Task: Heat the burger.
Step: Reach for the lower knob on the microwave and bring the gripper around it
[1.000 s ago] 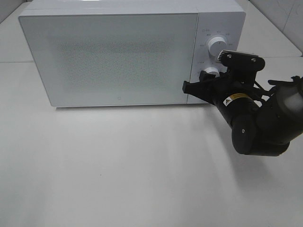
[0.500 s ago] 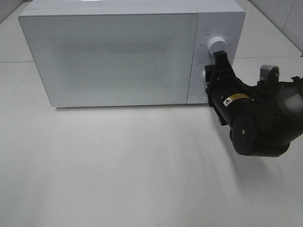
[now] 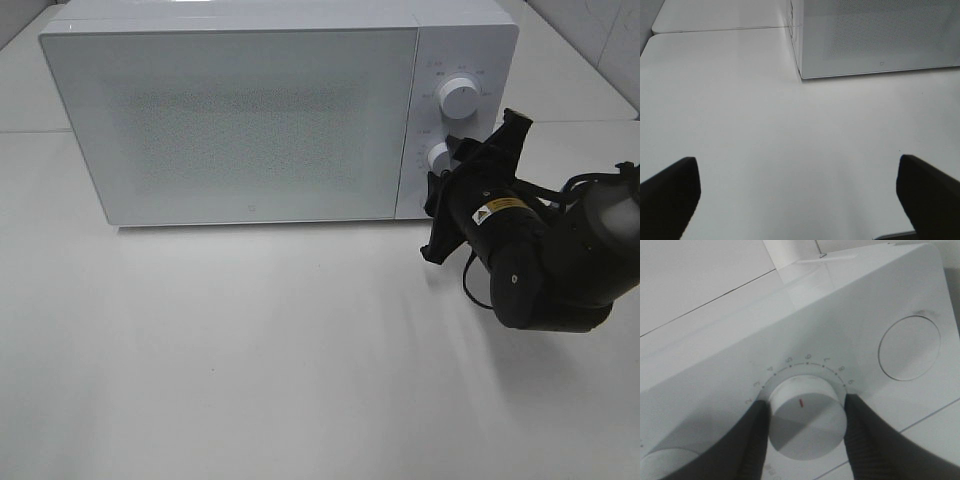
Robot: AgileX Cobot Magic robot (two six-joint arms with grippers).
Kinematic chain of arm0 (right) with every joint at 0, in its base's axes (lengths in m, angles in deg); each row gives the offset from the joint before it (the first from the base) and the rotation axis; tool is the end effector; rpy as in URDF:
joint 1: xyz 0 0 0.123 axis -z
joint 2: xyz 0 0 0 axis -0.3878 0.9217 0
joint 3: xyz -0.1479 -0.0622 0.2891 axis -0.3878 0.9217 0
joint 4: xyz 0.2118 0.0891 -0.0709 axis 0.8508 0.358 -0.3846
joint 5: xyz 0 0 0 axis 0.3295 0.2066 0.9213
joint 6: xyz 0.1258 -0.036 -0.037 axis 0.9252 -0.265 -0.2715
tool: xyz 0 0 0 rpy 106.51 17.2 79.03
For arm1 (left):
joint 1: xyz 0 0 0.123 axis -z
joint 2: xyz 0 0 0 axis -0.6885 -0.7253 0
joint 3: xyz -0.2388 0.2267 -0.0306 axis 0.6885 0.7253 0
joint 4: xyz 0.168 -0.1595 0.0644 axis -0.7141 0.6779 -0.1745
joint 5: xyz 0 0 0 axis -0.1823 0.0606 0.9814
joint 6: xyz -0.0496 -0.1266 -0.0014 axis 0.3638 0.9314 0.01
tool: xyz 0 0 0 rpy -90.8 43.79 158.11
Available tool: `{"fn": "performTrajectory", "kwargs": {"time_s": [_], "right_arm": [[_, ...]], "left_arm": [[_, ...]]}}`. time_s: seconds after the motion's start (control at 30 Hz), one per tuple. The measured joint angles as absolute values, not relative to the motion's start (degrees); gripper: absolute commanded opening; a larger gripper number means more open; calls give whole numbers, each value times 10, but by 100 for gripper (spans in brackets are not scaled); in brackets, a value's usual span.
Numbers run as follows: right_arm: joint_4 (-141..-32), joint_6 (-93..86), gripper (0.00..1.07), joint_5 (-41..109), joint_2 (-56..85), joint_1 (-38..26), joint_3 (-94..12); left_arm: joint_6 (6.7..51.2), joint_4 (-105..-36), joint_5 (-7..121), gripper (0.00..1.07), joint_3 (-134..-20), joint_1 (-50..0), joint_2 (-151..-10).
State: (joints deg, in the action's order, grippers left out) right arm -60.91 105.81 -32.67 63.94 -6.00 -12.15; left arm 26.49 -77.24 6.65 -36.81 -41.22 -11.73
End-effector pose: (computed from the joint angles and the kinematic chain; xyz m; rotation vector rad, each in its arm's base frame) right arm 0.3763 0.1442 0.1555 1.5403 1.1487 1.4700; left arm -0.0258 -0.0158 0.2566 0.1608 2.0215 -0.1248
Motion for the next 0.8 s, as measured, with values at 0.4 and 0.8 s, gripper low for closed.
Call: {"fn": "performTrajectory", "kwargs": {"time_s": [0.4, 0.8], "right_arm": [[-609, 1059, 44, -327, 639, -60, -121], [-613, 1062, 61, -322, 639, -60, -121]], "left_arm": [[265, -772, 66, 102, -368, -412, -117], [265, -772, 66, 102, -368, -412, -117]]}}
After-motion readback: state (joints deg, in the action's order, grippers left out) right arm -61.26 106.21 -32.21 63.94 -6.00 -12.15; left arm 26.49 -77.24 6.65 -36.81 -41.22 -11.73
